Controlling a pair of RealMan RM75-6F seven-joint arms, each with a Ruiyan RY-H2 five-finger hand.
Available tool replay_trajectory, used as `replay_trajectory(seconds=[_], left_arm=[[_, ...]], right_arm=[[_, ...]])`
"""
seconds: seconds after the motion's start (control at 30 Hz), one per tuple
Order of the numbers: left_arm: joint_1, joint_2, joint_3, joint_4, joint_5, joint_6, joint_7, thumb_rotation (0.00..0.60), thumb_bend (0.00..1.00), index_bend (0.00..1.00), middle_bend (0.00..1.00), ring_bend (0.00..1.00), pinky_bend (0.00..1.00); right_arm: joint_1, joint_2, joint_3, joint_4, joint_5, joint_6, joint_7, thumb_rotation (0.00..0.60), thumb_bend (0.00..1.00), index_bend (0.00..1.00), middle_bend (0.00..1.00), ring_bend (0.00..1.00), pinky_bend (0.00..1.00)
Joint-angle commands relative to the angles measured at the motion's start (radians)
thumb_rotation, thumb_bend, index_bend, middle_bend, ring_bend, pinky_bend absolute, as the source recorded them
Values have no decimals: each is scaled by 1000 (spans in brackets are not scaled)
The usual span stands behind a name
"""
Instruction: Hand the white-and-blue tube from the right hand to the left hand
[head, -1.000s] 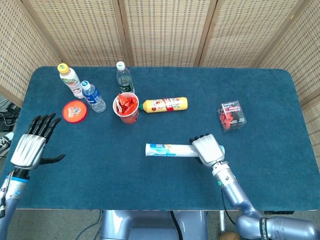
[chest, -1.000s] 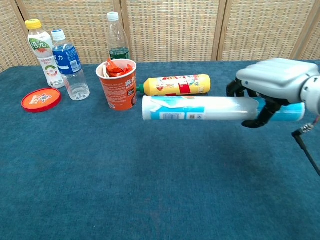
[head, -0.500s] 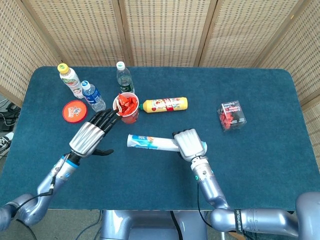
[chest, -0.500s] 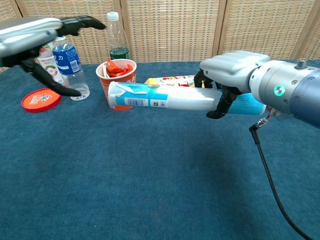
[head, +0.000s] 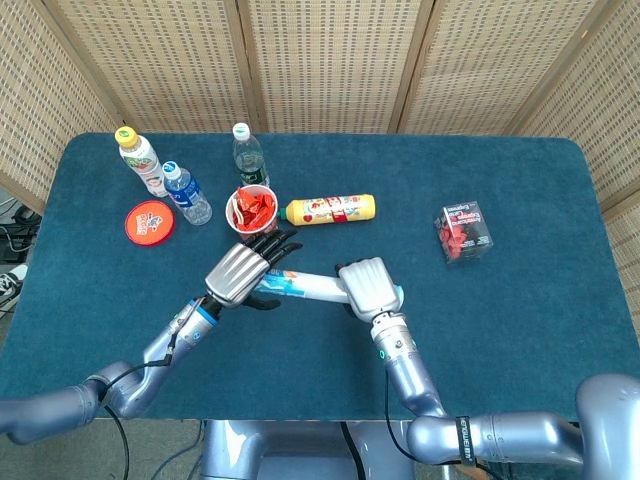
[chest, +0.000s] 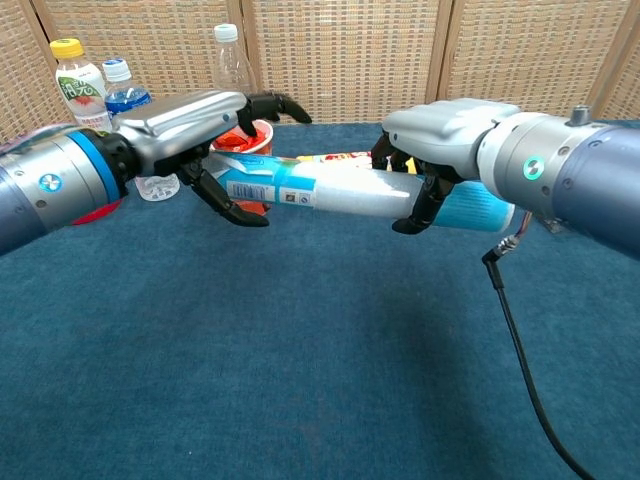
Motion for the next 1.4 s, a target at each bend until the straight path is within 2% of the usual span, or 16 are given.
replay_trajectory(seconds=[0.03, 0.17, 0.33, 0.4, 0.47, 0.57, 0.67, 0.73, 0.77, 0.83, 0.87, 0.93, 0.97, 1.0, 1.17, 1.4], left_arm=[[-19, -35, 10, 40, -2, 0, -47, 600, 0, 247, 222, 226, 317], [-31, -49, 15, 60, -7, -4, -55, 600, 33, 292, 280, 277, 413], [-40, -69, 12, 67, -21, 10, -44, 600, 345, 549, 548, 459, 662], [-41, -73, 10, 65, -26, 18, -41, 600, 426, 612, 605, 497, 724], [-41, -74, 10, 61, -33, 25, -34, 600, 478, 643, 637, 521, 760], [-39, -70, 11, 55, -43, 32, -20, 600, 491, 654, 652, 534, 784], [-40, -65, 14, 43, -52, 29, -18, 600, 497, 656, 654, 536, 801], [-41, -62, 17, 37, -55, 29, -18, 600, 505, 657, 654, 536, 801], [-41, -61, 17, 33, -57, 28, -19, 600, 507, 658, 654, 536, 801], [-42, -58, 18, 27, -62, 29, -22, 600, 512, 659, 655, 536, 801], [-43, -57, 18, 27, -62, 31, -22, 600, 513, 660, 655, 536, 801], [-43, -57, 17, 26, -62, 38, -30, 600, 515, 661, 655, 536, 801], [-43, -57, 17, 26, -61, 43, -36, 600, 515, 661, 655, 536, 801], [-43, -57, 17, 27, -59, 48, -41, 600, 516, 662, 656, 536, 801], [-44, -54, 20, 32, -57, 58, -57, 600, 517, 664, 657, 536, 801], [-41, -46, 23, 31, -63, 67, -74, 600, 518, 665, 657, 537, 801]], right_arm=[[4, 5, -3, -5, 3, 0, 5, 600, 727, 676, 666, 709, 731], [9, 12, -13, -14, 6, 3, 8, 600, 726, 676, 666, 709, 731], [15, 24, -29, -36, -7, 14, 20, 600, 732, 677, 668, 709, 731], [16, 28, -31, -43, -12, 23, 27, 600, 733, 673, 669, 709, 731], [15, 36, -34, -52, -15, 29, 36, 600, 732, 667, 670, 709, 731], [14, 48, -42, -64, -22, 37, 46, 600, 721, 655, 671, 708, 731], [13, 56, -48, -73, -26, 41, 54, 600, 636, 594, 626, 671, 732], [11, 59, -52, -80, -29, 40, 67, 600, 433, 410, 462, 541, 714], [11, 62, -53, -84, -29, 38, 74, 600, 323, 314, 364, 457, 677], [10, 73, -59, -97, -19, 28, 83, 600, 50, 62, 77, 144, 439], [11, 79, -60, -104, -8, 26, 82, 600, 1, 8, 9, 40, 279], [14, 90, -62, -118, 9, 34, 69, 600, 0, 0, 0, 0, 79], [15, 95, -63, -125, 9, 39, 67, 600, 0, 0, 0, 0, 31], [14, 101, -63, -133, 5, 44, 70, 600, 0, 0, 0, 0, 1], [-3, 134, -77, -164, -32, 66, 99, 600, 0, 0, 0, 0, 0], [-60, 205, -127, -154, -181, 141, 138, 600, 0, 0, 0, 0, 0]])
